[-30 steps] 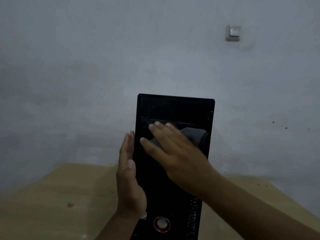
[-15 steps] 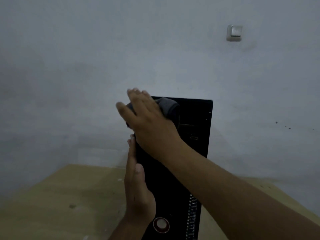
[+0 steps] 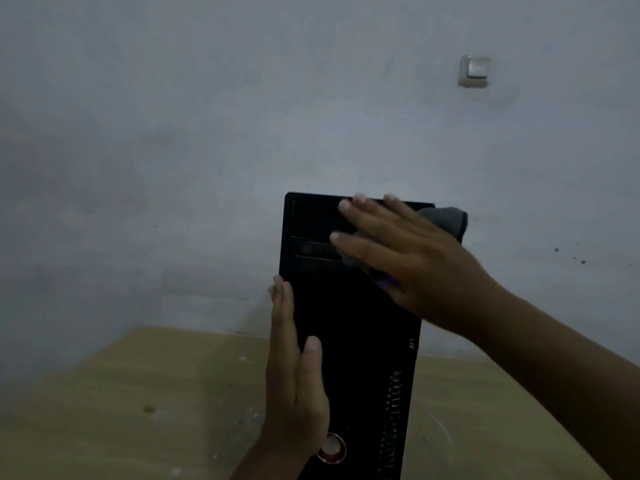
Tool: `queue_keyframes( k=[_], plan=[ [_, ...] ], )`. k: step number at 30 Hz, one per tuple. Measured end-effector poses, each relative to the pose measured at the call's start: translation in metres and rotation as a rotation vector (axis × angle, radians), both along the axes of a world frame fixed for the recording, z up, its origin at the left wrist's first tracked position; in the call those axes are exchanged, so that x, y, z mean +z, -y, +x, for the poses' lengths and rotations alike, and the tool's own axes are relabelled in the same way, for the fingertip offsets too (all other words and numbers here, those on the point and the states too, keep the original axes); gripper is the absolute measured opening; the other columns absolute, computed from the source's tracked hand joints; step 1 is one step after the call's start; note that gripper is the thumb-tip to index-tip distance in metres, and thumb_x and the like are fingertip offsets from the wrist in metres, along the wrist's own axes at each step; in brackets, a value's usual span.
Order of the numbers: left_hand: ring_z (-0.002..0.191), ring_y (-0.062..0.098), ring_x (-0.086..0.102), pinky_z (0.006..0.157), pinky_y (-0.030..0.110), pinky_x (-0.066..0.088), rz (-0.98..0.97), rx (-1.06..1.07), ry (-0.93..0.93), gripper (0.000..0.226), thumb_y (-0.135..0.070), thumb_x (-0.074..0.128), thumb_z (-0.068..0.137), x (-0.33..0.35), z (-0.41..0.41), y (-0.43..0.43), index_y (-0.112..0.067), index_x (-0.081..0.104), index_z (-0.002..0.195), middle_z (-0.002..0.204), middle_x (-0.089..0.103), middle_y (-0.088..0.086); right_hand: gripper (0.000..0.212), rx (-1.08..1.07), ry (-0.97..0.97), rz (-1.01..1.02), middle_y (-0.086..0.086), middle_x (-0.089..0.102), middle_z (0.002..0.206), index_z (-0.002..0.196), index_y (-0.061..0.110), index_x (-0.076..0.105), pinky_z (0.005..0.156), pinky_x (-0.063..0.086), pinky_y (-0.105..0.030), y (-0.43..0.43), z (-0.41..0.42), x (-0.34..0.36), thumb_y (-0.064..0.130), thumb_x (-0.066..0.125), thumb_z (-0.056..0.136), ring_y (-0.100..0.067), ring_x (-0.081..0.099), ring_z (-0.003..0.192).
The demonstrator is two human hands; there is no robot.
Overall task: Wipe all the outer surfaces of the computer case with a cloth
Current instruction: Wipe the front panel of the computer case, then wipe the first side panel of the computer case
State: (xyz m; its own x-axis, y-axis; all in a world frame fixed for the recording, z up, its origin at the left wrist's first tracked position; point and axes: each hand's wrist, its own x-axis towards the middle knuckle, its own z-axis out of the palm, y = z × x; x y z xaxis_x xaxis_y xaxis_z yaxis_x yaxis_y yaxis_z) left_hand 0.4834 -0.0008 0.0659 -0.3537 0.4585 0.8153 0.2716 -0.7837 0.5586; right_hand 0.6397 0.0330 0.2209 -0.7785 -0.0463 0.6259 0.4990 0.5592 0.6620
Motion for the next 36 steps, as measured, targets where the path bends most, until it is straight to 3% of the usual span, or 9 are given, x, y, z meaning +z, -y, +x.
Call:
queue_keyframes(
  k=[2,4,8,13,16,24,28,31,36],
  plan=[
    [0.153,0.001,0.000,0.123,0.018,0.009,-0.001,0.081,-0.069,0.067,-0.027,0.039,0.098,0.001,0.003,0.002,-0.027,0.010,0.158,0.165,0.003,-0.025,0.056,0.027,-0.199,0.012,-0.018,0.044,0.150,0.138,0.009,0.055,0.117,0.029,-0.053,-0.003,-0.004,0.010,0.008,0.073,0.084,-0.032,0.036,0.143],
    [0.154,0.006,-0.005,0.126,0.027,0.006,0.001,0.160,-0.176,0.075,-0.035,0.041,0.095,0.002,0.007,0.004,-0.021,0.007,0.160,0.167,-0.004,-0.019,0.047,0.098,-0.401,-0.028,-0.017,0.054,0.140,0.134,0.007,0.057,0.114,0.035,-0.050,-0.006,-0.012,0.020,0.010,0.070,0.088,-0.031,0.047,0.135],
    [0.154,0.018,-0.016,0.126,0.043,-0.004,-0.038,0.326,-0.435,0.092,-0.051,0.048,0.092,0.006,0.020,0.001,-0.014,-0.001,0.160,0.167,-0.018,-0.005,0.032,0.266,-0.818,-0.326,0.001,0.068,0.109,0.120,0.017,0.065,0.096,0.047,-0.017,-0.003,-0.019,0.043,0.016,0.067,0.089,-0.008,0.062,0.100],
    [0.151,0.031,-0.025,0.118,0.048,-0.016,-0.152,0.523,-0.584,0.121,-0.087,0.040,0.080,0.013,0.035,-0.010,-0.013,-0.013,0.159,0.164,-0.028,0.013,0.018,0.607,-0.848,-0.991,-0.024,0.069,0.100,0.109,0.006,0.067,0.091,0.056,-0.052,-0.014,0.007,0.056,0.009,0.061,0.093,-0.037,0.069,0.094],
    [0.151,0.034,-0.023,0.116,0.052,-0.013,-0.236,0.574,-0.573,0.134,-0.093,0.044,0.070,0.018,0.043,-0.017,-0.010,-0.010,0.159,0.164,-0.024,0.017,0.015,0.758,-0.954,-1.202,-0.035,0.063,0.107,0.106,0.007,0.064,0.094,0.053,-0.054,-0.016,0.010,0.046,0.011,0.052,0.098,-0.040,0.068,0.099],
    [0.152,0.034,-0.023,0.117,0.065,-0.006,-0.246,0.529,-0.523,0.145,-0.075,0.068,0.055,0.019,0.034,-0.022,-0.012,-0.012,0.159,0.164,-0.025,0.013,0.011,0.717,-1.082,-0.969,-0.014,0.066,0.081,0.087,0.016,0.069,0.079,0.053,-0.062,-0.006,-0.016,0.038,0.024,0.063,0.087,-0.044,0.064,0.084],
    [0.151,0.020,-0.027,0.119,0.059,-0.008,-0.182,0.392,-0.496,0.141,-0.078,0.066,0.057,0.022,0.005,-0.023,-0.024,-0.015,0.159,0.164,-0.030,-0.003,0.009,0.555,-1.099,-0.792,0.010,0.066,0.064,0.079,0.021,0.067,0.059,0.051,-0.027,0.003,-0.037,0.036,0.025,0.065,0.087,-0.005,0.062,0.060],
    [0.153,0.011,-0.019,0.122,0.061,0.006,-0.147,0.150,-0.430,0.135,-0.070,0.075,0.059,0.024,-0.026,-0.033,-0.040,-0.012,0.157,0.164,-0.024,-0.018,0.006,0.435,-1.050,-0.709,0.012,0.065,0.068,0.086,0.022,0.065,0.053,0.042,-0.009,0.011,-0.061,0.034,0.027,0.065,0.089,-0.001,0.061,0.066],
    [0.153,0.001,0.000,0.124,0.052,0.020,-0.226,-0.253,-0.376,0.120,-0.062,0.080,0.071,0.026,-0.070,-0.056,-0.048,-0.001,0.157,0.164,-0.003,-0.029,0.020,0.306,-0.887,-0.557,0.004,0.063,0.081,0.107,0.016,0.058,0.076,0.054,-0.041,0.000,-0.096,0.032,0.030,0.060,0.093,-0.015,0.062,0.073]
  ],
)
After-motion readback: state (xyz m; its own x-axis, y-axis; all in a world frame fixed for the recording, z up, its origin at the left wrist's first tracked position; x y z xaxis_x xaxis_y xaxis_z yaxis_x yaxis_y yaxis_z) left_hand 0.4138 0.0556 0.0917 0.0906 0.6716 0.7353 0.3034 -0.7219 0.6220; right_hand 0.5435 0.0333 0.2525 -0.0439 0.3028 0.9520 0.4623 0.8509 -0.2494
